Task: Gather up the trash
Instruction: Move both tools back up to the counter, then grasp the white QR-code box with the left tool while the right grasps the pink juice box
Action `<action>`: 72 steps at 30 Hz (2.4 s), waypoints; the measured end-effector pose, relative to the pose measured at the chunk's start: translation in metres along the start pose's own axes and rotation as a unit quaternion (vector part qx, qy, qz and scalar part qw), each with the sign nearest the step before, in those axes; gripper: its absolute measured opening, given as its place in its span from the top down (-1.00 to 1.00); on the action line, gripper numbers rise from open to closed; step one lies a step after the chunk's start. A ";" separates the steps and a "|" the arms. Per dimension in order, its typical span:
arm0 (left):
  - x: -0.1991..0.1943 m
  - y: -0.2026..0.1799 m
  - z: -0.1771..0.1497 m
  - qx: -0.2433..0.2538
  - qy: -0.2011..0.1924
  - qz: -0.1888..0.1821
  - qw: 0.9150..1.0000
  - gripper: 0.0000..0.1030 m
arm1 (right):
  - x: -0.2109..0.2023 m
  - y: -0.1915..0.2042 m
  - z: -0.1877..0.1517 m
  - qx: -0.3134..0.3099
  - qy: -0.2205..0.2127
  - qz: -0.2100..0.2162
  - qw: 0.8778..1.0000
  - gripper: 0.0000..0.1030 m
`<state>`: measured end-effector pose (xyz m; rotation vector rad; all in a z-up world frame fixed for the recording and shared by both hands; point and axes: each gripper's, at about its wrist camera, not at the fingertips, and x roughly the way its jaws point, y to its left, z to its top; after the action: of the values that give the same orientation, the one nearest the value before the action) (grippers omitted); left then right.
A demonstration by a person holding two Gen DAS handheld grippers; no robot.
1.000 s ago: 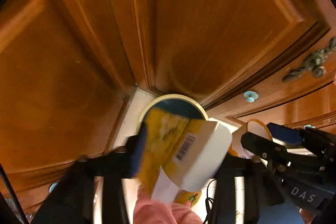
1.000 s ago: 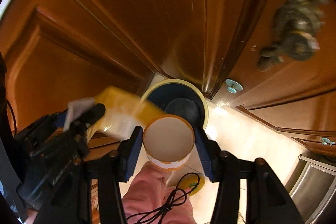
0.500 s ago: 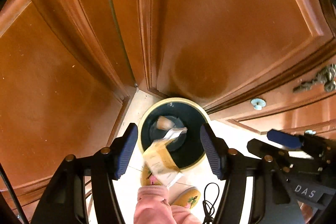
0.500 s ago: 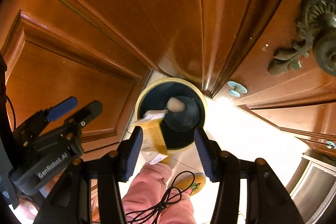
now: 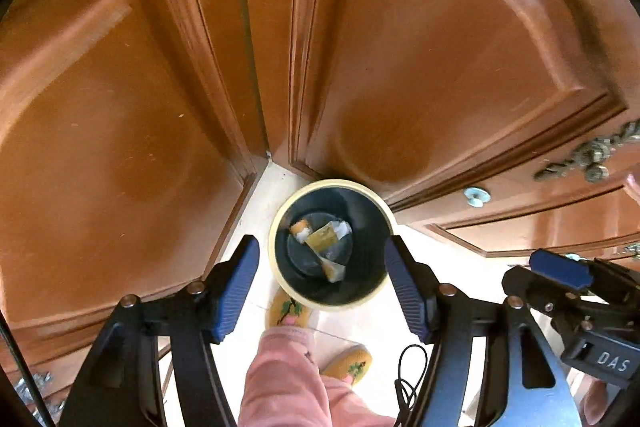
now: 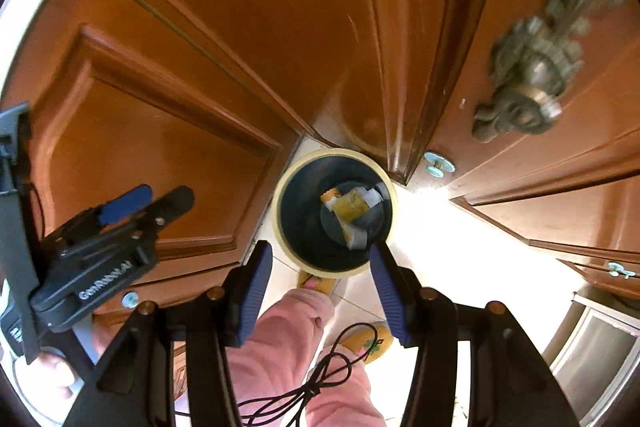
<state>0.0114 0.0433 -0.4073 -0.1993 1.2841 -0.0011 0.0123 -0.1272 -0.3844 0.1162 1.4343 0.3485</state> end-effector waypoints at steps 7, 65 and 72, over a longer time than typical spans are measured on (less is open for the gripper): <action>-0.075 -0.015 0.001 0.028 -0.012 -0.020 0.999 -0.43 | -0.071 0.025 -0.005 -0.013 -0.029 0.018 0.999 0.00; -0.155 -0.025 0.354 0.097 -0.182 0.033 0.978 -0.83 | -0.189 -0.035 0.266 0.365 -0.113 -0.027 0.924 -0.26; -0.144 -0.028 0.356 0.089 -0.176 0.020 0.980 -0.83 | -0.192 -0.024 0.252 0.362 -0.111 -0.037 0.925 -0.26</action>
<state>0.3119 0.0839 -0.1704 -0.0162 0.9282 -0.0445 0.2454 -0.1753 -0.1743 0.6780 1.2742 -0.2692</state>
